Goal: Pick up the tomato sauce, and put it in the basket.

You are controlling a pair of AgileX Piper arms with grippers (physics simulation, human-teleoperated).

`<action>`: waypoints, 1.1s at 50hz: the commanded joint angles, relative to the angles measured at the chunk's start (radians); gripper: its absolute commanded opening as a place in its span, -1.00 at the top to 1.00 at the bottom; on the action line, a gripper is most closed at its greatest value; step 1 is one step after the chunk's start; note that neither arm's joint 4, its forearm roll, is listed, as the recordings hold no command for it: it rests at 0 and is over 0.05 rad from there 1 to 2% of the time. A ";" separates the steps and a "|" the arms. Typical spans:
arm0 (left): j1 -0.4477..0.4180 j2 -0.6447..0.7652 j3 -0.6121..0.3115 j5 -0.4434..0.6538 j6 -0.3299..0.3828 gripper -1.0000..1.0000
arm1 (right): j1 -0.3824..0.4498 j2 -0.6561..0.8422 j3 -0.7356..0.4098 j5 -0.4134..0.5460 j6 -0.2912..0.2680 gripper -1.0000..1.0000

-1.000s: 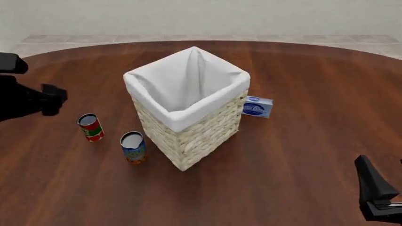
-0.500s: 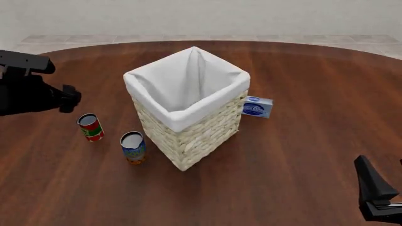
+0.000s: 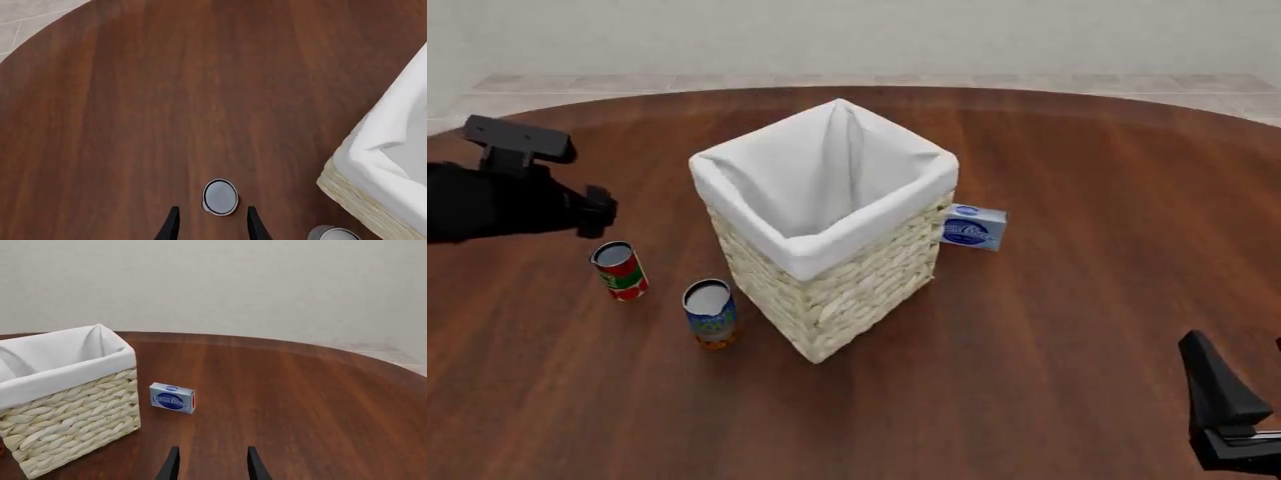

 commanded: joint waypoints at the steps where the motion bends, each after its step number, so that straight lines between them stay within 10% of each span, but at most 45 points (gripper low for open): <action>1: 0.001 0.087 -0.015 -0.058 0.007 -1.00 | -0.002 -0.002 0.000 0.001 0.000 -1.00; 55: -0.010 0.216 0.093 -0.225 -0.043 -1.00 | 0.000 -0.001 0.000 0.002 -0.001 -1.00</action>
